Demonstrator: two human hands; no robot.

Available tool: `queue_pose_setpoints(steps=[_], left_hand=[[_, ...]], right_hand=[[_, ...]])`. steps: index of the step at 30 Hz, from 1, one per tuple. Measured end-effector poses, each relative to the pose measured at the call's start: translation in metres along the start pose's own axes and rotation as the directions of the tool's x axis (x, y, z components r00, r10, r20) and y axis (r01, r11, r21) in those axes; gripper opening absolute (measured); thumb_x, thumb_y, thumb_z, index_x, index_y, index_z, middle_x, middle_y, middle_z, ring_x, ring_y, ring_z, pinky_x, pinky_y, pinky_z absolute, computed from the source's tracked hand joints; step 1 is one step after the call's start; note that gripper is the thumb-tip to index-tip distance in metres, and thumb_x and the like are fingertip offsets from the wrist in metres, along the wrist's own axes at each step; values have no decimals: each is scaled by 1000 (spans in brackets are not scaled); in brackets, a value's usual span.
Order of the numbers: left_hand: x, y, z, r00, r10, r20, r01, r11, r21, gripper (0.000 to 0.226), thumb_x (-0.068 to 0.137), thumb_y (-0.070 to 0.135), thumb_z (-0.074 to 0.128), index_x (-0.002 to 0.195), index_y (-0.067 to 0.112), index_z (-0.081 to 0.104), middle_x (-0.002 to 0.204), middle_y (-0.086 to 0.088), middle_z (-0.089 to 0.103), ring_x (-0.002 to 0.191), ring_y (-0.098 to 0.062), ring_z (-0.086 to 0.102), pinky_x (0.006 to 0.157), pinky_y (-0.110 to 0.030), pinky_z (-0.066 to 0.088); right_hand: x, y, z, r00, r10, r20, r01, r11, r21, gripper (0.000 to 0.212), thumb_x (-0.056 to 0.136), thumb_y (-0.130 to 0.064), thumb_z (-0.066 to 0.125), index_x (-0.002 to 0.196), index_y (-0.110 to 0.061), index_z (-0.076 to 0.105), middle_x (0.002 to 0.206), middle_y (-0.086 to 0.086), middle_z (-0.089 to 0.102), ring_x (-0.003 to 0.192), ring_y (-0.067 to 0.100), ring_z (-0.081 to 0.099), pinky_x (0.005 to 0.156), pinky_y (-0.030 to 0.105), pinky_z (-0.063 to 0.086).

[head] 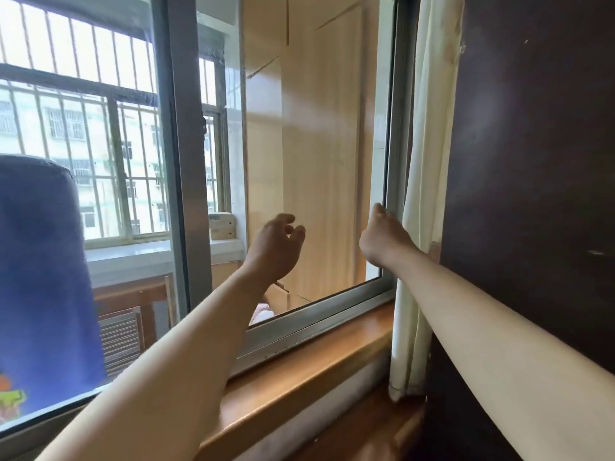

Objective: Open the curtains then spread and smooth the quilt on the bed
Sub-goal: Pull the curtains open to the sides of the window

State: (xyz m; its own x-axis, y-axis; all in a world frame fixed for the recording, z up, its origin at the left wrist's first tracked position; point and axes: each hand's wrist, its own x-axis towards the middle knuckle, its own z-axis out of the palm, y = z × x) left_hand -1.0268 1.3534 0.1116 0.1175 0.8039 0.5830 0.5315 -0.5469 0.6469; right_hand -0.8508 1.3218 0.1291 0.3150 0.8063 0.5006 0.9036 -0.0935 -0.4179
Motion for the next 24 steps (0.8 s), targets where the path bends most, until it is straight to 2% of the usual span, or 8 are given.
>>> queue_pose_setpoints(steps=[6, 12, 15, 18, 22, 24], left_hand=[[-25, -4, -43, 999, 6, -39, -9, 997, -80, 39, 97, 26, 50, 133, 10, 51, 127, -10, 60, 114, -21, 57, 101, -37, 45], [-57, -18, -84, 998, -13, -63, 3, 989, -150, 37, 97, 26, 50, 131, 13, 54, 125, -4, 61, 111, -15, 57, 91, -25, 42], [-75, -33, -104, 997, -9, -74, -1, 991, -135, 35, 96, 28, 51, 128, 14, 56, 119, -4, 65, 107, -17, 59, 96, -33, 47], [-95, -46, -124, 998, -18, -61, 10, 991, -134, 34, 96, 27, 51, 128, 17, 57, 114, -2, 66, 104, -19, 61, 94, -42, 49], [-122, -61, -153, 997, -44, -67, 34, 989, -146, 33, 96, 24, 50, 127, 17, 57, 115, 1, 66, 102, -12, 59, 88, -27, 45], [-135, -68, -166, 996, -60, -67, 49, 985, -164, 33, 96, 23, 50, 127, 17, 59, 114, 2, 66, 101, -9, 58, 83, -23, 41]], right_hand=[[-29, -32, -1, 999, -38, -21, 38, 999, 34, 40, 90, 0, 36, 130, 3, 35, 135, 20, 41, 118, 37, 47, 83, 32, 37], [-69, -70, 7, 998, -60, -9, 61, 997, 38, 46, 94, -5, 34, 139, 2, 28, 139, 22, 38, 122, 37, 46, 94, 34, 40], [-92, -89, 11, 999, -41, 12, 40, 997, 66, 42, 95, -7, 35, 136, 2, 30, 137, 21, 39, 121, 36, 46, 88, 30, 38], [-116, -108, 12, 1000, -18, 24, 16, 997, 81, 40, 97, -8, 34, 135, 1, 31, 137, 20, 40, 120, 35, 46, 84, 28, 35], [-150, -129, 15, 999, 5, 31, -8, 996, 91, 47, 98, -11, 34, 143, 0, 25, 145, 19, 35, 128, 34, 42, 98, 33, 38], [-168, -138, 16, 999, 15, 44, -19, 995, 97, 53, 100, -13, 33, 149, -3, 16, 153, 16, 26, 138, 30, 32, 108, 32, 31]])
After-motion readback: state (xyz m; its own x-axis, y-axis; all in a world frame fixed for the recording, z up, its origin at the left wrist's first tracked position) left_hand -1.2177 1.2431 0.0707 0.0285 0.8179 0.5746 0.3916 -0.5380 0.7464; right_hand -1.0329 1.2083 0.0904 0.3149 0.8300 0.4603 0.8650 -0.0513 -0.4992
